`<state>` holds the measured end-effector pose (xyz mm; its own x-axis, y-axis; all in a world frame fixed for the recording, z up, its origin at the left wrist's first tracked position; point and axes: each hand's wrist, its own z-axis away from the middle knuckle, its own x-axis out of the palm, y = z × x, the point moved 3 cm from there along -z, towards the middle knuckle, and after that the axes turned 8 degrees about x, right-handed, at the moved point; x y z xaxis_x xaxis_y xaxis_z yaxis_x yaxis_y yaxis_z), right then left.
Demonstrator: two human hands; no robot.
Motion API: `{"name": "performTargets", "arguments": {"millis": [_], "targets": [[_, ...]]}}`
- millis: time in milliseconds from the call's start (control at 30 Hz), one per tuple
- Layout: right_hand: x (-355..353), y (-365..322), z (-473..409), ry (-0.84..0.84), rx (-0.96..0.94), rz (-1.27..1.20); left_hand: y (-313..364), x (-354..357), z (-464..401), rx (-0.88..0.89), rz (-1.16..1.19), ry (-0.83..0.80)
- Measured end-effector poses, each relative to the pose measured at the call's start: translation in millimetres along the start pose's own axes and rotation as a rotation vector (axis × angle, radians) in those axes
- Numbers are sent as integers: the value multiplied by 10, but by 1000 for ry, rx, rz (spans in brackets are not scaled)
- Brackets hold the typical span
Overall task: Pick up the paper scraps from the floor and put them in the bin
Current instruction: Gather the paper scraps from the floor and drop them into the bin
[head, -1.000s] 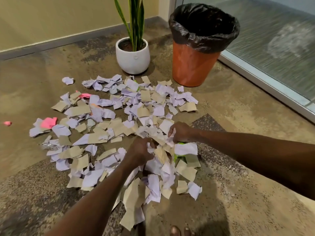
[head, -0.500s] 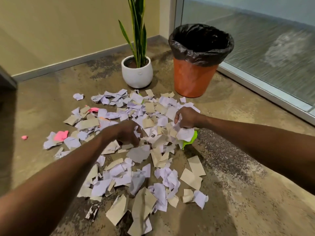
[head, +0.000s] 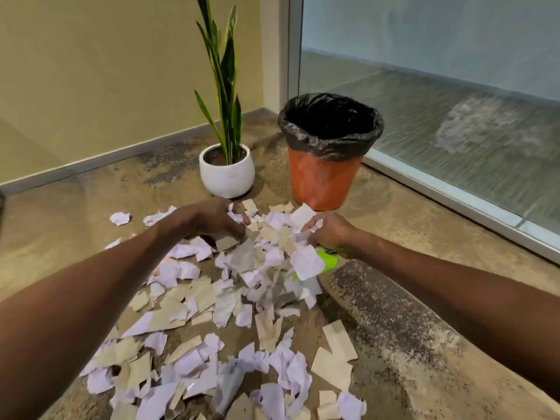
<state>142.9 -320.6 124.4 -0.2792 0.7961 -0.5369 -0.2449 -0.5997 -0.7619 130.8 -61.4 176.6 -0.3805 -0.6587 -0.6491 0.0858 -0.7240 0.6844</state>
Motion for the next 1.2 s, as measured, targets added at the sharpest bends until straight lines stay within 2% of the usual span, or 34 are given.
{"name": "performTargets", "arguments": {"millis": [200,333,433,533,600,667,767,900,1000,1100,1200], "targets": [[-292,-125,-147,60,86,-243,224,-87,-300,10,438,210],[-636,-513,-233,57,41,-349,637,-256,-508,23,781,254],[-1005,-901,-354,60,-16,-333,991,-462,-667,29,925,311],[-1376,-1265,-518,-65,38,-494,1361,-629,-845,64,1045,321],[-1625,-1459,-675,-109,71,-630,1606,-703,-969,79,1059,327],[-1847,-1545,-912,-47,127,-728,1835,-744,-1121,106,996,335],[-2025,-1540,-1240,48,224,-717,2071,-741,-1362,128,884,323],[-2037,-1422,-1506,61,375,-639,2202,-674,-1648,166,669,205],[-2013,-1290,-1675,39,424,-708,2193,-645,-1846,211,743,199],[-2023,-1216,-1673,108,305,-836,2133,-621,-1948,244,908,208],[-1997,-1140,-1577,184,120,-919,1975,-598,-1890,239,1037,288]]}}
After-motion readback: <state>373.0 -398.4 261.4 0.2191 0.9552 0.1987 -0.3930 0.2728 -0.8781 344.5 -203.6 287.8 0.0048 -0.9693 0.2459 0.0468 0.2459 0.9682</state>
